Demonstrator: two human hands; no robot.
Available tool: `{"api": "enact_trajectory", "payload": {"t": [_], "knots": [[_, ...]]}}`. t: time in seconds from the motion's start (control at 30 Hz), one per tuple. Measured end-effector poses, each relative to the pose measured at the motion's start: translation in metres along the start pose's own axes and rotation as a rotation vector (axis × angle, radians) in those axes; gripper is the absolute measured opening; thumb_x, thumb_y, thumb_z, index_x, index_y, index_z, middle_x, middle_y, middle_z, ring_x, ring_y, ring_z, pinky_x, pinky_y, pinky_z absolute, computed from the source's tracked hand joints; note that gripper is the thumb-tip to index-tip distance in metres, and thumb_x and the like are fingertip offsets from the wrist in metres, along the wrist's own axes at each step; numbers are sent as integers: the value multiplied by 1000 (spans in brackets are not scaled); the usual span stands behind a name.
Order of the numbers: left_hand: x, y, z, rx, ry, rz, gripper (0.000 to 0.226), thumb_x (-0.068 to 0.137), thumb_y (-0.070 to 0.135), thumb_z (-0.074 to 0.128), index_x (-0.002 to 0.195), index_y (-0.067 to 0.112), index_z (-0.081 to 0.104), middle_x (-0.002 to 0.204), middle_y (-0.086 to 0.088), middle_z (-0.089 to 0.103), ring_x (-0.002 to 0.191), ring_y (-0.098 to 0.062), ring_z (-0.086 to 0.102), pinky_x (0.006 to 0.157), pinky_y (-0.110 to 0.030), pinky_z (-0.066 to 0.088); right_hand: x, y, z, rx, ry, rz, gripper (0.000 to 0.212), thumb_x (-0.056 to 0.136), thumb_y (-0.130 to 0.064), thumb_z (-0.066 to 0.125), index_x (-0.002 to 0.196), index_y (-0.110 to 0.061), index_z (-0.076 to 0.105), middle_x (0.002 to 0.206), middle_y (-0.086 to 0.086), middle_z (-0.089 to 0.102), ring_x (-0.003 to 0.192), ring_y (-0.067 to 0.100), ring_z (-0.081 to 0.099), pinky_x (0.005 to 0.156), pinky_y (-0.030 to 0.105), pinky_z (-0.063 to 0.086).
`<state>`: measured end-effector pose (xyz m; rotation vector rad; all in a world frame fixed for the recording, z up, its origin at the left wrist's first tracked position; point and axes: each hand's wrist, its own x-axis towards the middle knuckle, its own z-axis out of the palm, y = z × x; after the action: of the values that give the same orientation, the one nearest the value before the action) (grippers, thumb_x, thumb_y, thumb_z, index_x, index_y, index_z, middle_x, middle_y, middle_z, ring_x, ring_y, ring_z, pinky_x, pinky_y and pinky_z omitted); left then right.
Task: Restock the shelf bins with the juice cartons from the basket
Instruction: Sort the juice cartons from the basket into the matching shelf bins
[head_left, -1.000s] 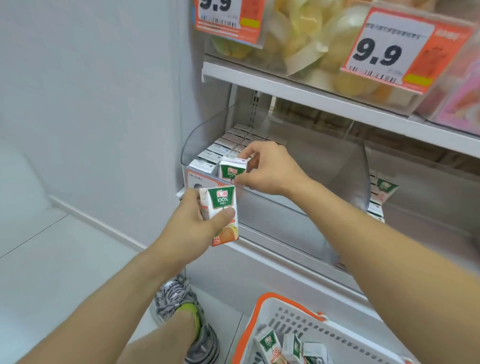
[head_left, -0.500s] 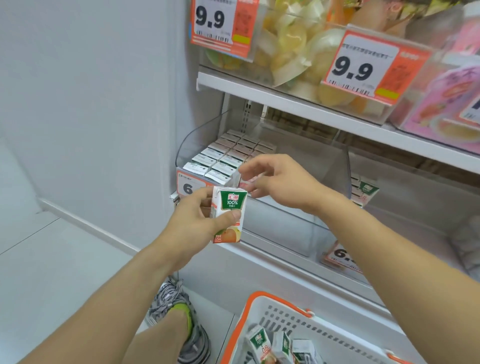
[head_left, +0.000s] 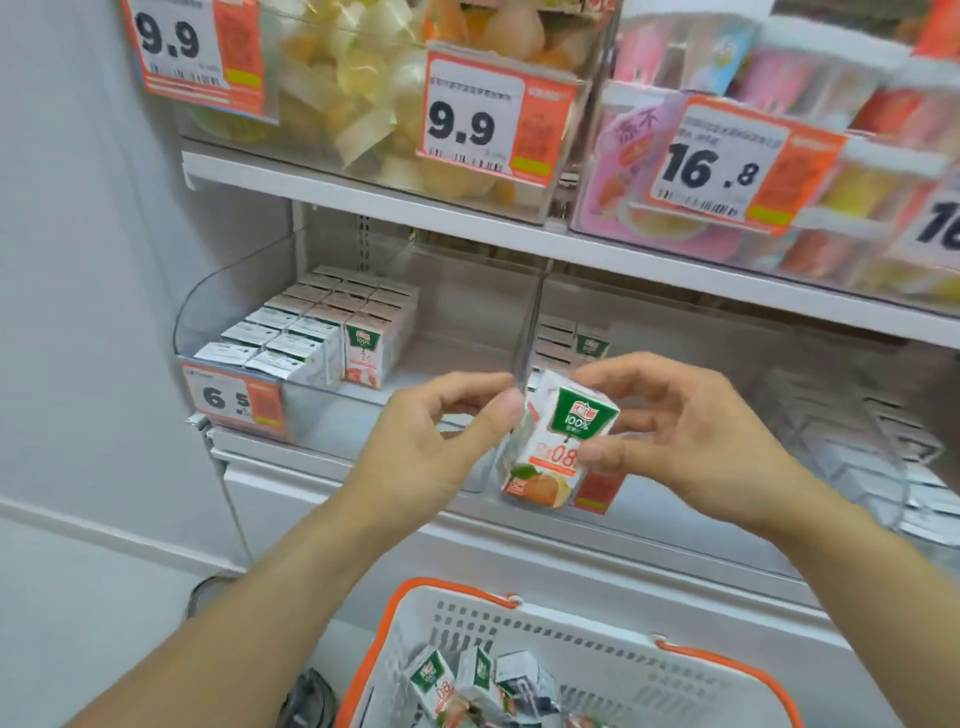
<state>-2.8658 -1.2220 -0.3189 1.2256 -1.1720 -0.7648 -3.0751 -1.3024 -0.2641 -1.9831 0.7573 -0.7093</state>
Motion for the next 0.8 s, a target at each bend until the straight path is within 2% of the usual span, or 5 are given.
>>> {"api": "enact_trajectory", "payload": {"t": [0.1, 0.23, 0.3, 0.6, 0.8], "knots": [[9, -9, 17, 348, 54, 145, 38, 83, 28, 77, 120, 25, 66, 111, 15, 62, 104, 6, 58, 89, -9, 45, -7, 22, -31, 19, 202, 26, 47, 64, -5, 86, 107, -16, 69, 105, 8, 74, 89, 29, 72, 83, 39, 59], [21, -24, 35, 564, 28, 278, 49, 76, 17, 83, 121, 19, 64, 114, 9, 53, 102, 2, 52, 94, -10, 41, 28, 64, -63, 15, 377, 181, 53, 62, 12, 86, 104, -14, 68, 102, 12, 73, 76, 18, 70, 75, 30, 57], [23, -25, 41, 591, 69, 300, 49, 74, 16, 85, 119, 17, 65, 115, 7, 51, 103, -2, 51, 95, -7, 37, 57, 85, -68, -36, 409, 265, 53, 60, 11, 87, 105, -10, 67, 96, 6, 71, 76, 14, 68, 68, 22, 57], [34, -38, 42, 585, 85, 279, 60, 67, 33, 89, 120, 19, 64, 121, 10, 45, 105, 3, 47, 94, -2, 34, 151, 145, -54, -222, 420, 369, 50, 62, 0, 89, 99, -24, 65, 106, 6, 72, 94, 21, 69, 86, 34, 58], [35, -42, 34, 578, 12, 294, 67, 65, 33, 90, 124, 23, 61, 125, 17, 43, 110, 5, 48, 92, -2, 35, 156, 152, -45, -284, 421, 399, 54, 70, 0, 84, 112, -21, 58, 105, 1, 70, 94, 17, 66, 68, 20, 50]]}}
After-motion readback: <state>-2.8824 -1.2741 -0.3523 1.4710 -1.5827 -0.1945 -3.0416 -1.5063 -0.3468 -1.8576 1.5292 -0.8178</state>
